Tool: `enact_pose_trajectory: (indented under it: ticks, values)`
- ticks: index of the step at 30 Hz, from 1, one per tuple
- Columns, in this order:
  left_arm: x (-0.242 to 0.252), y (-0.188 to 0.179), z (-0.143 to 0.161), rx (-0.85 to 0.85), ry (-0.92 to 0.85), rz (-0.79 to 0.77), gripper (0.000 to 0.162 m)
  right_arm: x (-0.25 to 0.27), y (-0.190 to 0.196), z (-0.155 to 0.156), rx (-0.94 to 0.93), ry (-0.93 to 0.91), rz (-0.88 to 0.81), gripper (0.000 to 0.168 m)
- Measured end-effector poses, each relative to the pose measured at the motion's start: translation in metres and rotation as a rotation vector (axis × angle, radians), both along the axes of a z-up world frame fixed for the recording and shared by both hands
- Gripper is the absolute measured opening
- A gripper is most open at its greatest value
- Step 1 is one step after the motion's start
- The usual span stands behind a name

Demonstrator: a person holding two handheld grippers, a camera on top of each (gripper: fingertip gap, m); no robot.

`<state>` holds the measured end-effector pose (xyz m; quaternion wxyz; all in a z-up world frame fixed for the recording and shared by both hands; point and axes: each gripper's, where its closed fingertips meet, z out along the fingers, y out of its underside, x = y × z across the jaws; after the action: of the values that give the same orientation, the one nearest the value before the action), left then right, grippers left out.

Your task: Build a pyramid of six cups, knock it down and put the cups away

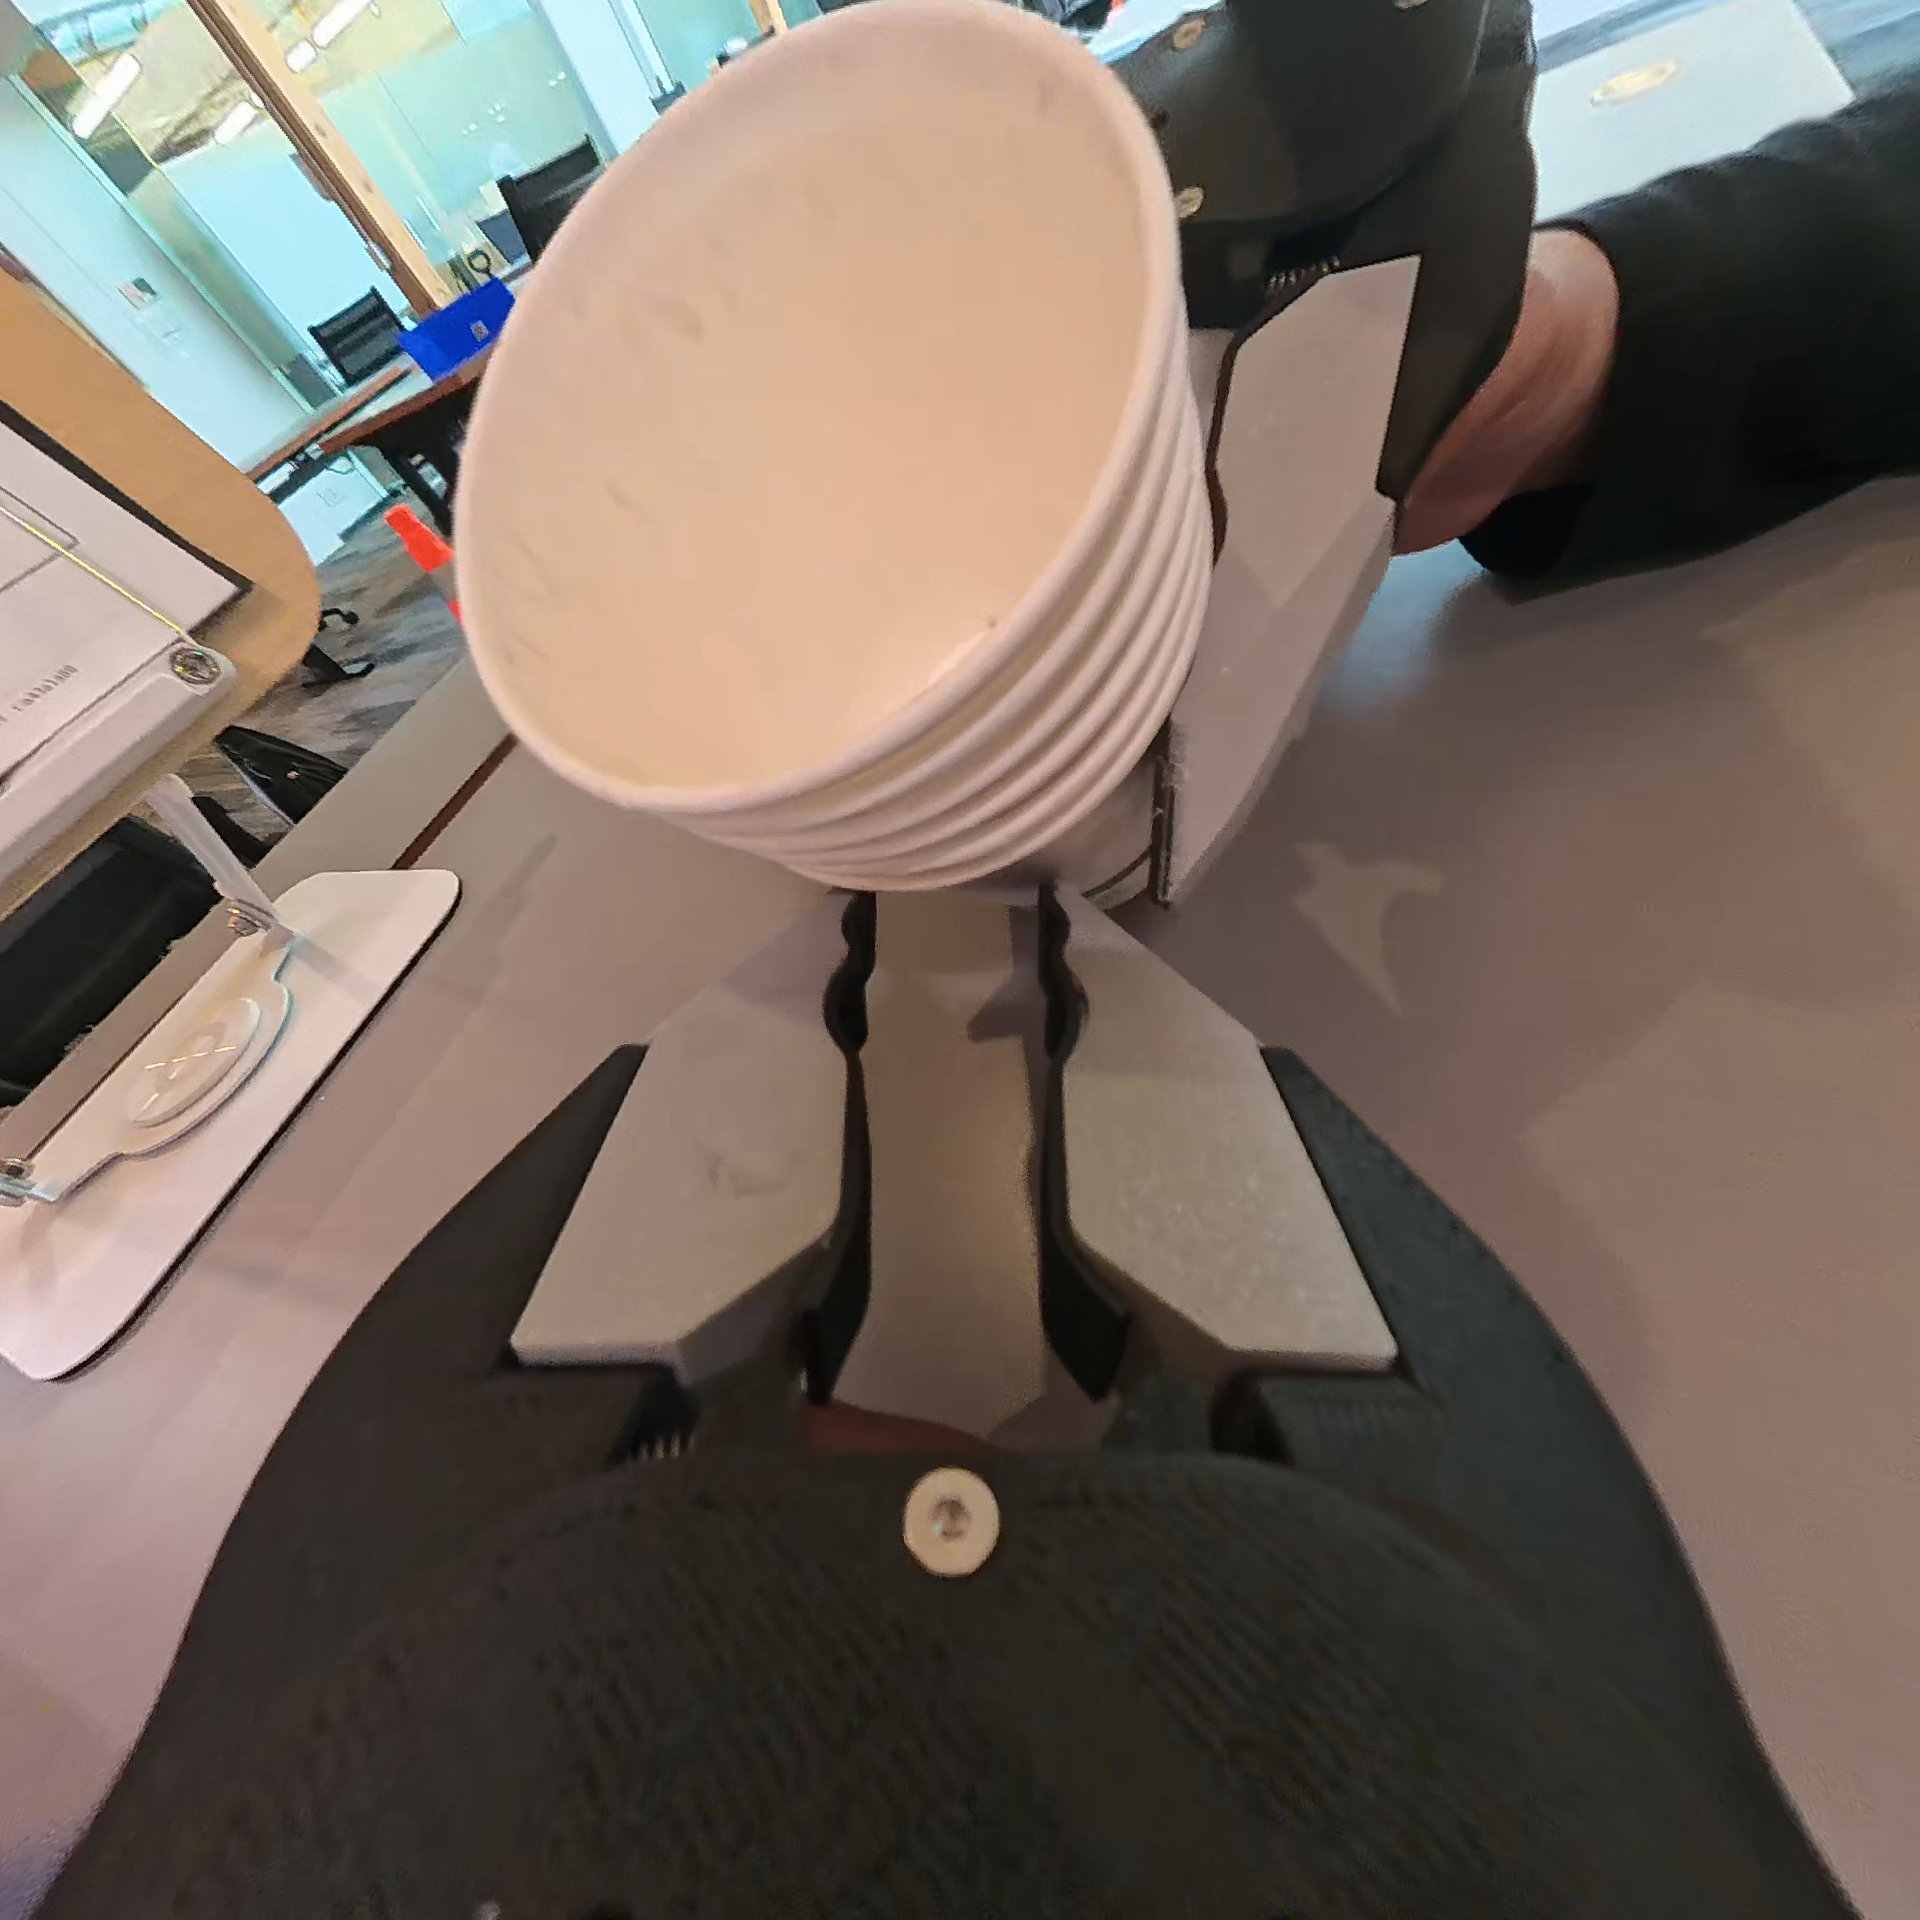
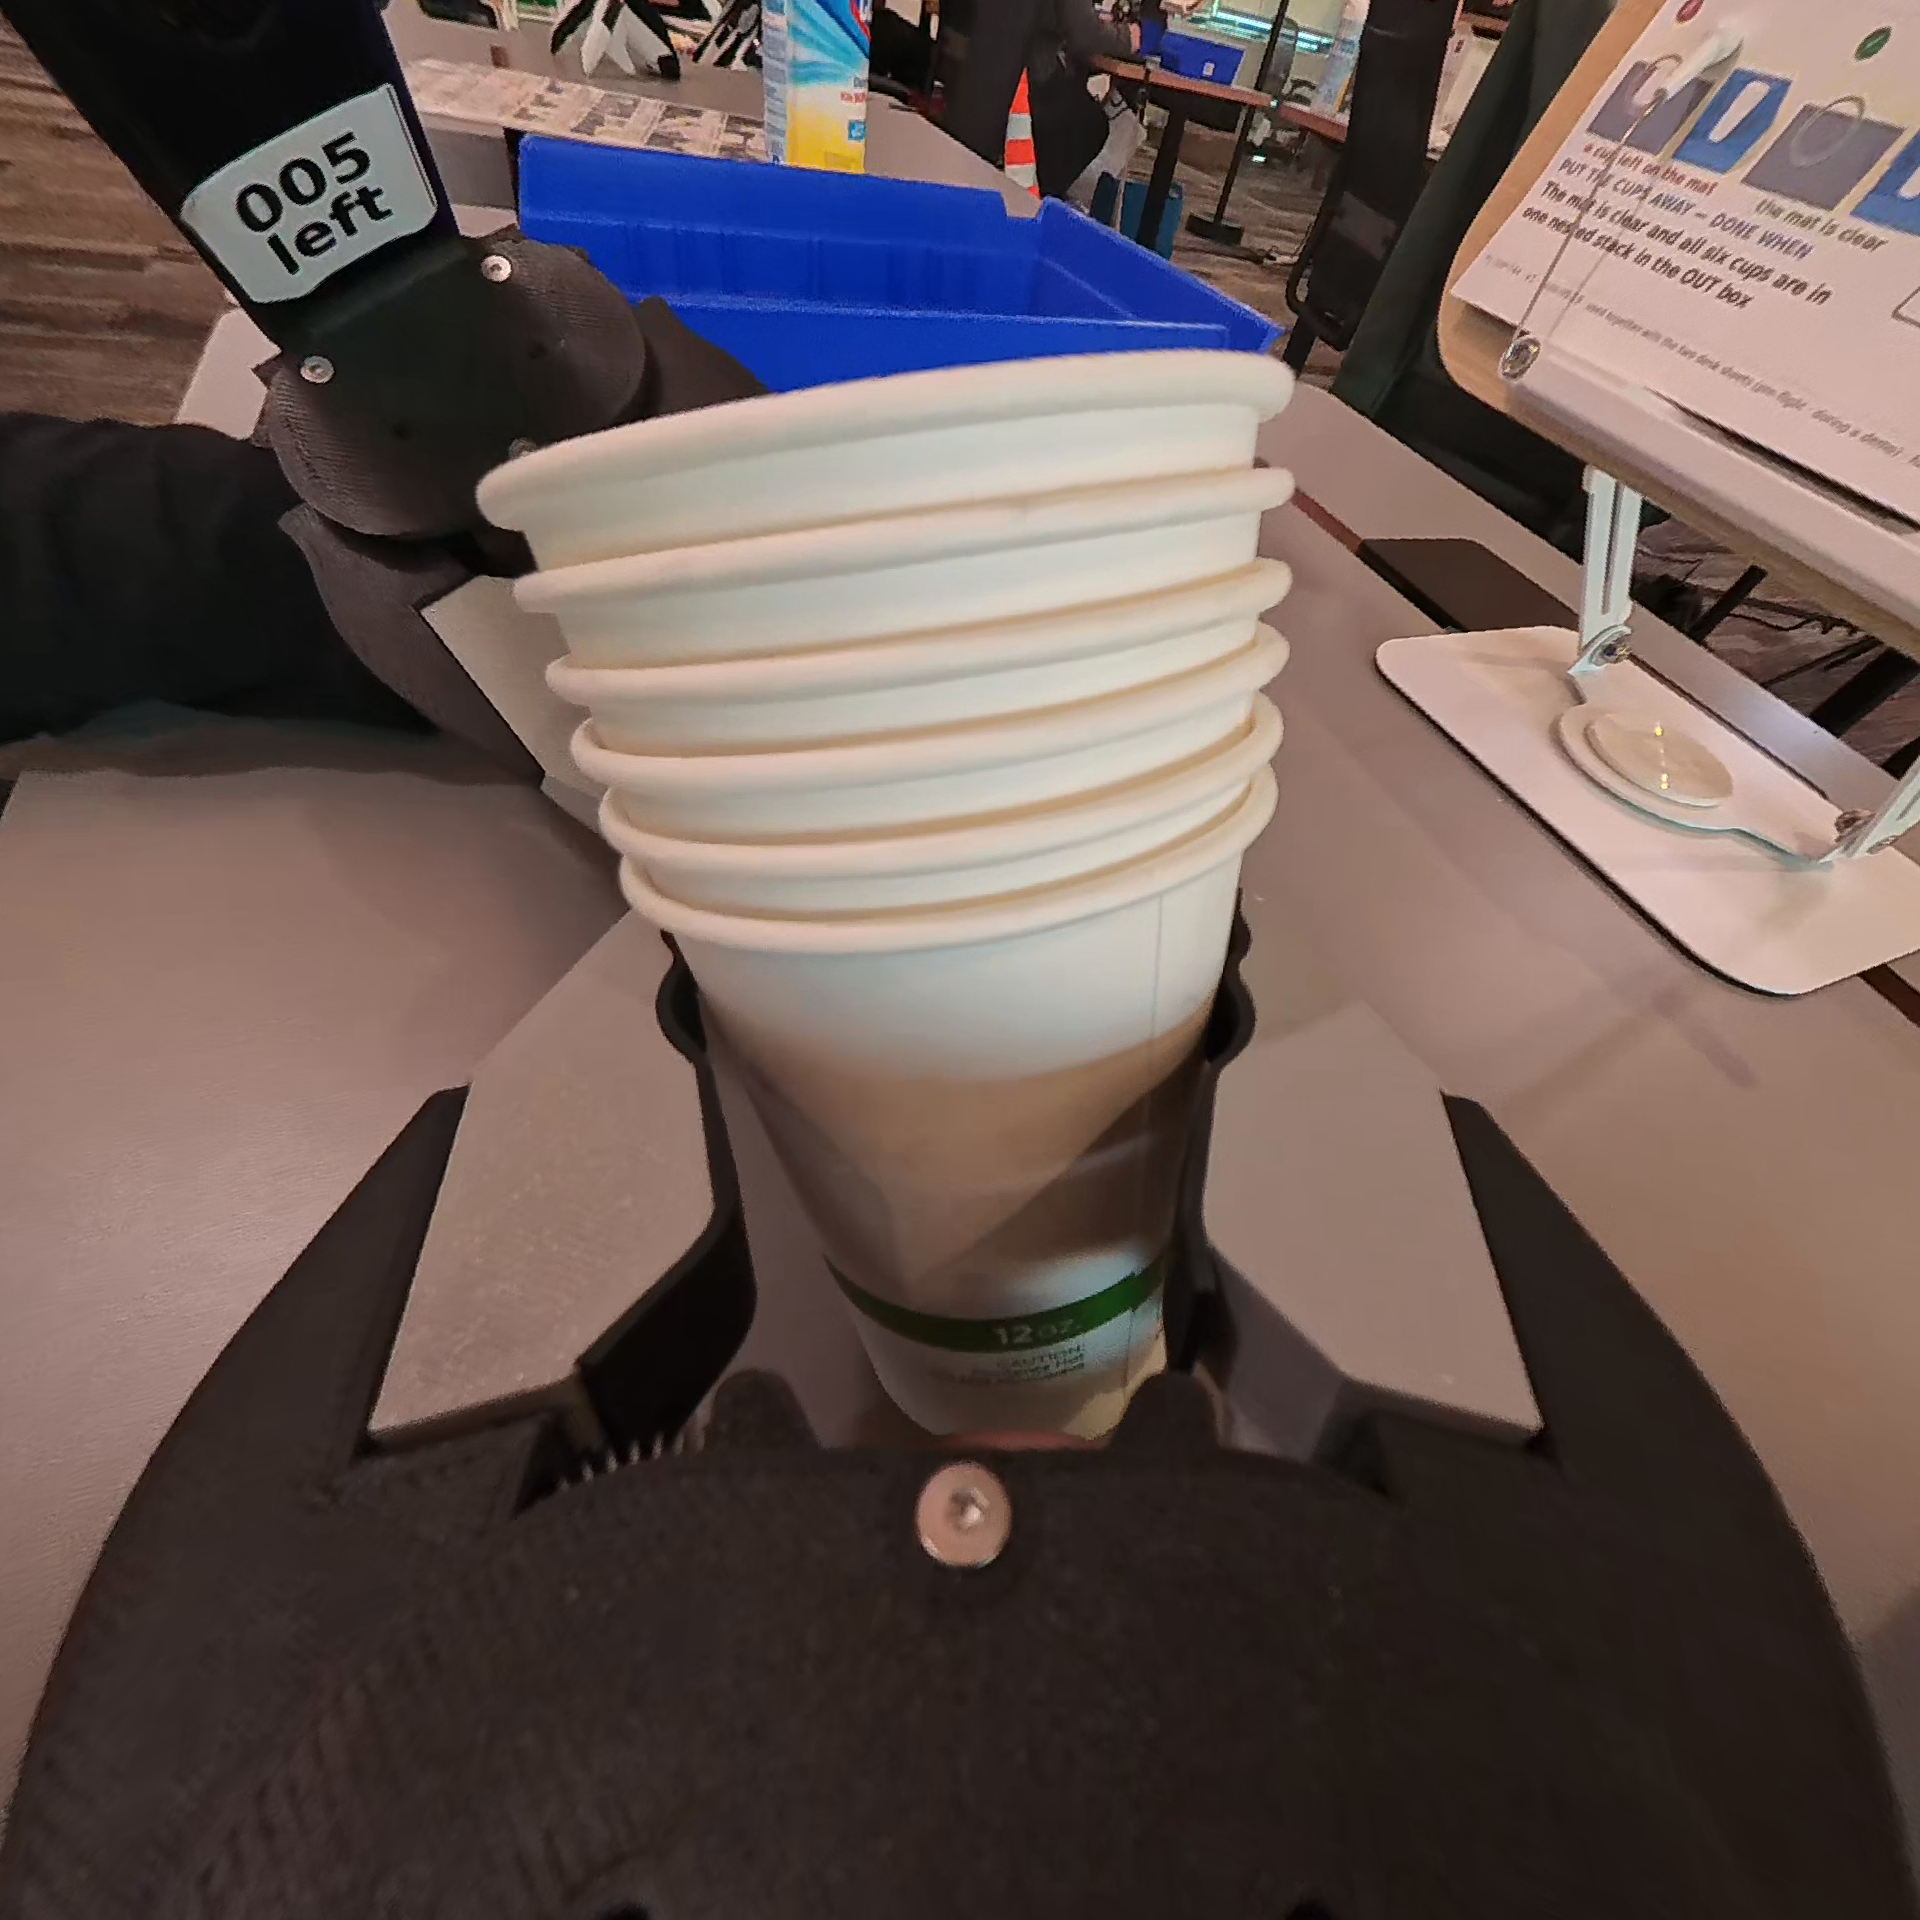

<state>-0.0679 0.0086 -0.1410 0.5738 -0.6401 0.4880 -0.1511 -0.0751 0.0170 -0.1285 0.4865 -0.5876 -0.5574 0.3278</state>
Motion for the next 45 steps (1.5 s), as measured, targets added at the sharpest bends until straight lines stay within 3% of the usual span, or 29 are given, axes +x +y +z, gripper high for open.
enact_pose_trajectory:
  ticks: [10, 16, 19, 23, 26, 28, 30, 32, 40, 45]
  values:
    - [-0.005, 0.005, 0.008, 0.015, -0.045, 0.033, 0.031, 0.002, 0.004, 0.004, -0.038, 0.037, -0.016, 0.098]
    - [-0.007, 0.008, 0.002, 0.01, -0.019, 0.051, 0.031, 0.008, 0.006, 0.026, -0.053, 0.142, -0.029, 0.097]
    - [-0.006, 0.009, -0.002, 0.009, 0.002, 0.053, 0.032, 0.017, 0.004, 0.054, -0.039, 0.256, -0.026, 0.098]
    - [-0.006, 0.009, -0.002, 0.01, 0.004, 0.053, 0.032, 0.052, -0.009, 0.126, 0.071, 0.494, -0.046, 0.098]
    - [-0.006, 0.009, -0.003, 0.009, 0.009, 0.054, 0.032, 0.105, -0.003, 0.175, 0.233, 0.638, -0.199, 0.098]
    - [-0.006, 0.009, -0.003, 0.008, 0.011, 0.053, 0.032, 0.145, 0.018, 0.19, 0.328, 0.647, -0.358, 0.098]
    - [-0.006, 0.009, -0.003, 0.006, 0.011, 0.052, 0.032, 0.178, 0.052, 0.18, 0.332, 0.575, -0.499, 0.098]
    - [-0.006, 0.009, -0.004, 0.003, 0.014, 0.051, 0.032, 0.206, 0.09, 0.154, 0.195, 0.49, -0.607, 0.098]
    - [-0.006, 0.009, -0.004, 0.006, 0.014, 0.056, 0.032, 0.247, 0.15, 0.096, -0.182, 0.548, -0.611, 0.098]
    - [-0.005, 0.008, -0.005, 0.003, 0.021, 0.051, 0.032, 0.229, 0.159, 0.053, -0.339, 0.399, -0.563, 0.098]
